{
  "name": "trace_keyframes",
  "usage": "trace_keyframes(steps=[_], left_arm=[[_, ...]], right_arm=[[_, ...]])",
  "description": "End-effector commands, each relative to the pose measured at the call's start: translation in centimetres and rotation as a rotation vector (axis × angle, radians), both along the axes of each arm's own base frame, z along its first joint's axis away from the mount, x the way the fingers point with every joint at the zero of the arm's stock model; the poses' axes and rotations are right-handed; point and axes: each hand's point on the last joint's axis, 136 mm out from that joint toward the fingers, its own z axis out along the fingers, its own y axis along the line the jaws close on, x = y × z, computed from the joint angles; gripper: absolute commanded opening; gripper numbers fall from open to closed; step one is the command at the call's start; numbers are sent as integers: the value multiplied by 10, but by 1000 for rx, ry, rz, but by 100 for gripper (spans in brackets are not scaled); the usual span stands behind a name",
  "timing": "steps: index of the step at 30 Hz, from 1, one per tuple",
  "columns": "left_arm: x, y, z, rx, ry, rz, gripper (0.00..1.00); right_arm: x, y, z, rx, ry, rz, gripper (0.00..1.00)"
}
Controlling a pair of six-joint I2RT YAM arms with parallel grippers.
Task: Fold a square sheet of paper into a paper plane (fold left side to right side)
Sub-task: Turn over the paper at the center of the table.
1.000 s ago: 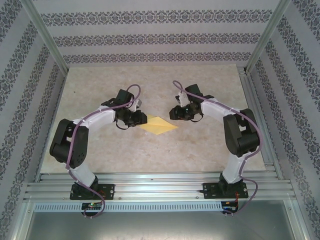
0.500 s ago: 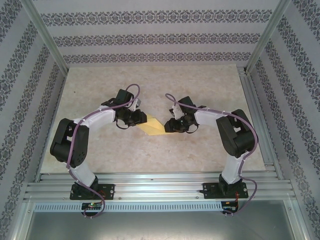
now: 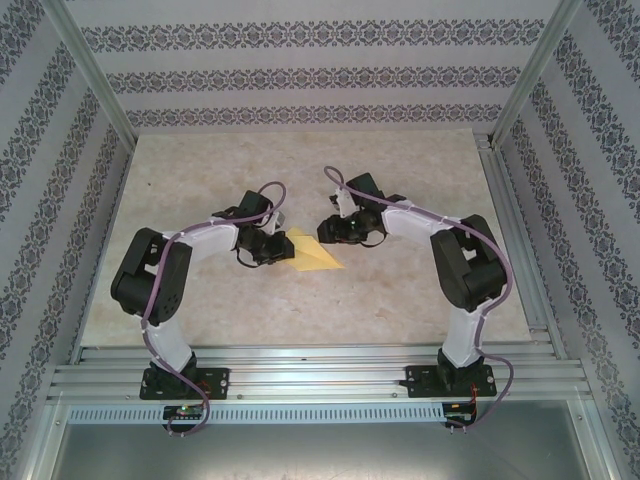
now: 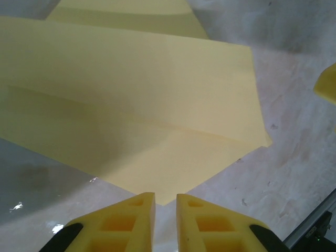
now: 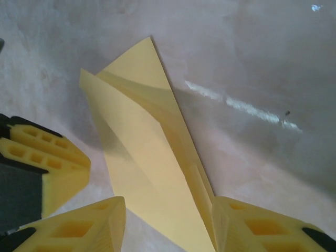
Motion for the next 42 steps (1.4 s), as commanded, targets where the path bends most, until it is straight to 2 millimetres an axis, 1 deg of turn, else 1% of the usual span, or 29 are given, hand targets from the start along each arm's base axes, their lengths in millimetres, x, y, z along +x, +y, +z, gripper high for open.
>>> trace_keyframes(steps=[1,4,7,10,11,14,17,18,19,20,23,25,26,28,30,32,34,38,40,42], left_arm=[[4,-4,-7,-6,-12,0,17],[3,-2,-9,11,-12,-2,17],[3,-1,-9,22,-15,-5,17],[3,1,-7,30,-20,-8,17],[3,1,-5,32,-24,-8,17],[3,4,0,43,-35,-11,17],[4,10,7,48,-50,1,17],[4,13,10,41,-53,11,19],[5,17,14,34,-58,22,21],[5,22,19,24,-66,39,26],[4,40,34,-9,-92,98,44],[3,52,48,-48,-114,150,62],[2,56,53,-67,-118,176,68],[-3,58,62,-118,-112,222,81],[-5,54,69,-191,-96,269,93],[-5,46,76,-294,-83,316,98],[-4,43,85,-375,-93,359,99],[-1,40,108,-423,-146,366,100],[0,35,118,-463,-150,368,100],[-1,26,123,-499,-136,370,100]], right_arm=[[7,8,-14,-46,6,31,45],[10,16,-20,-46,25,52,43],[8,24,-24,-31,46,73,40],[7,28,-30,-28,65,78,35],[6,29,-33,-28,73,79,32],[4,31,-33,-11,82,83,24],[1,33,-26,23,87,85,9],[0,34,-23,39,90,86,3],[0,34,-19,51,90,82,0],[-1,33,-14,65,87,75,0],[0,27,7,119,68,34,0],[-1,22,24,160,56,4,0],[-2,19,28,168,60,-20,0],[-5,14,39,203,74,-62,0],[-7,10,47,244,85,-100,0],[-9,9,55,288,91,-129,0],[-11,8,63,313,89,-146,0],[-12,5,79,339,69,-162,0],[-12,4,87,359,60,-184,0],[-10,3,97,401,51,-214,0]])
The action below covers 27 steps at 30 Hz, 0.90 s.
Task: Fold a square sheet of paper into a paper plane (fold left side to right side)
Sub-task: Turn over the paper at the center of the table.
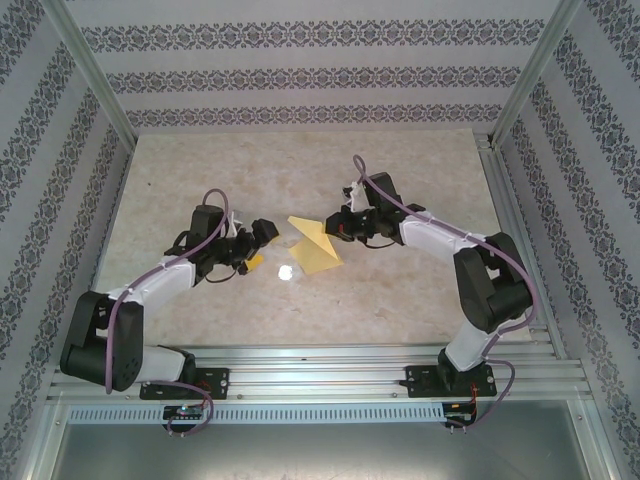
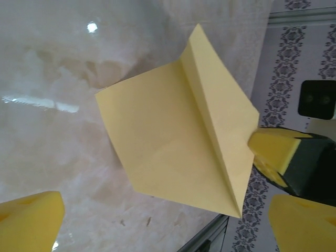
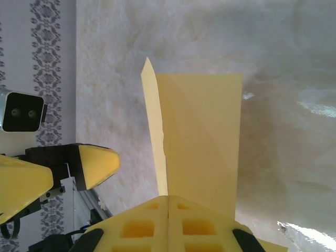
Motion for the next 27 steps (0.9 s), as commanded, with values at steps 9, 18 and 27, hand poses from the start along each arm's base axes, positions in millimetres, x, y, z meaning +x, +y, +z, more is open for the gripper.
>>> trace_keyframes(steps=[9,18,27], left_arm=[[24,-55,44,-205,-56,36,78],[41,-90,41,-282,-34,66,47],[48,-97,37,-296,-17,102,30]], right_arm=[[-2,0,37,116,-47,-71,0],[-9,6,35,137,-34,-60,0],[-11,8,38,180,-26,-76,0]])
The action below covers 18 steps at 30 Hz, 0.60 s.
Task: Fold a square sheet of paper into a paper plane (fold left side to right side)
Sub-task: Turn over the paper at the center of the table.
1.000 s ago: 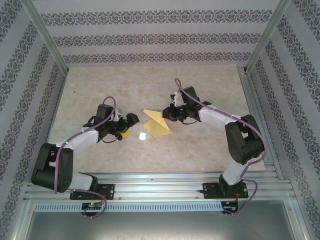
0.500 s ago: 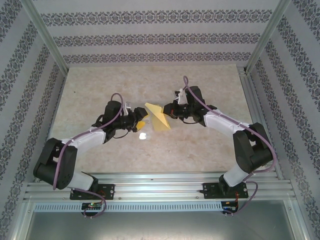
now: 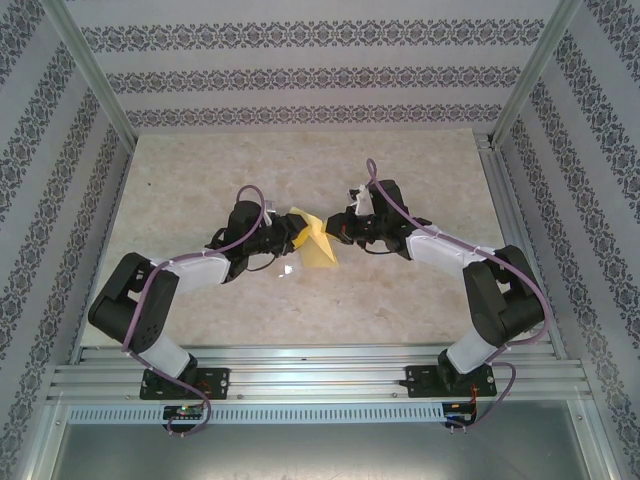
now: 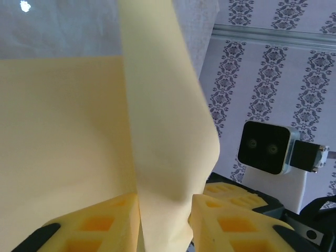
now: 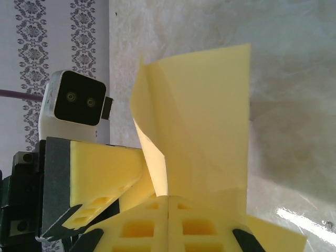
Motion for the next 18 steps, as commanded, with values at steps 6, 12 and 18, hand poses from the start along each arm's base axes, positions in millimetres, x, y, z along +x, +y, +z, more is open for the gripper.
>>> trace_keyframes(steps=[6,12,18], left_arm=[[9,-10,19,-46,-47,21,37],[10,-11,18,-36,-50,16,33],[12,-13,24,-38,-65,11,19]], right_arm=[[1,5,25,81,-52,-14,0],[3,5,30,108,-51,-20,0],[0,7,25,118,-33,-19,0]])
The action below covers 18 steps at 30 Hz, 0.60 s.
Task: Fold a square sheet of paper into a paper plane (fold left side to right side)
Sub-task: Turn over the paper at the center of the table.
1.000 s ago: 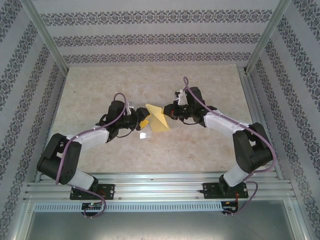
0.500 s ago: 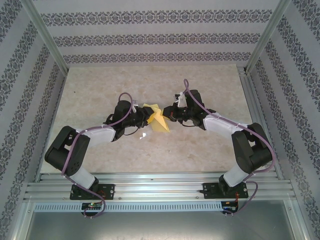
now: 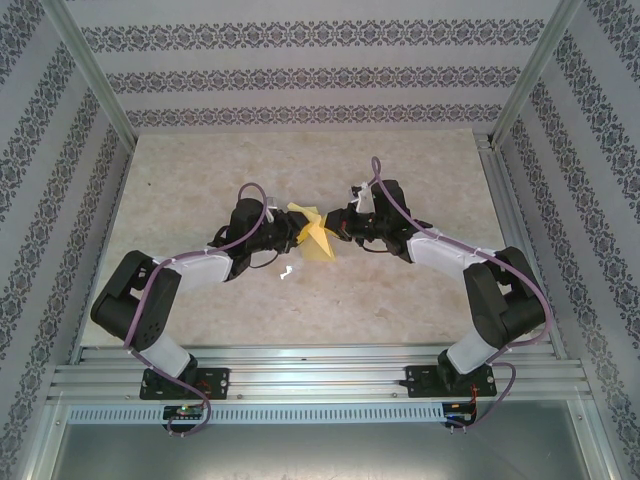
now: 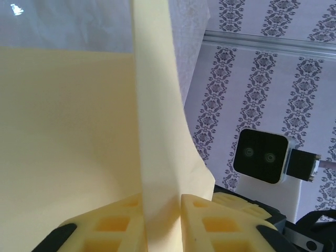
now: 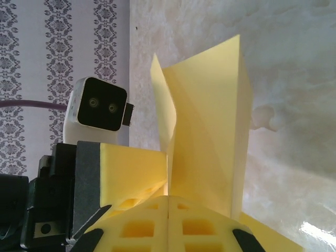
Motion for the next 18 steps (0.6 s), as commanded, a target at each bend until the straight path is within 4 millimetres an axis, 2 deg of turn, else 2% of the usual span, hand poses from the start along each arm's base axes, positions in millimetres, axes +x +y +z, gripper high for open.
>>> trace_keyframes(steps=[1,6,11,15,18], left_arm=[[3,-8,16,-16,-51,-10,17],[2,-8,18,-7,-57,-16,6],[1,-7,19,18,-62,-23,5],[1,-8,22,16,-70,-29,5],[1,-8,23,17,-71,-32,5]], right_arm=[[-5,3,11,40,-22,13,0],[-4,-3,12,35,-31,-6,0],[-4,-27,19,-45,-69,-43,19],[-11,-57,17,-148,-101,-71,43],[-22,-54,13,-123,-87,-35,53]])
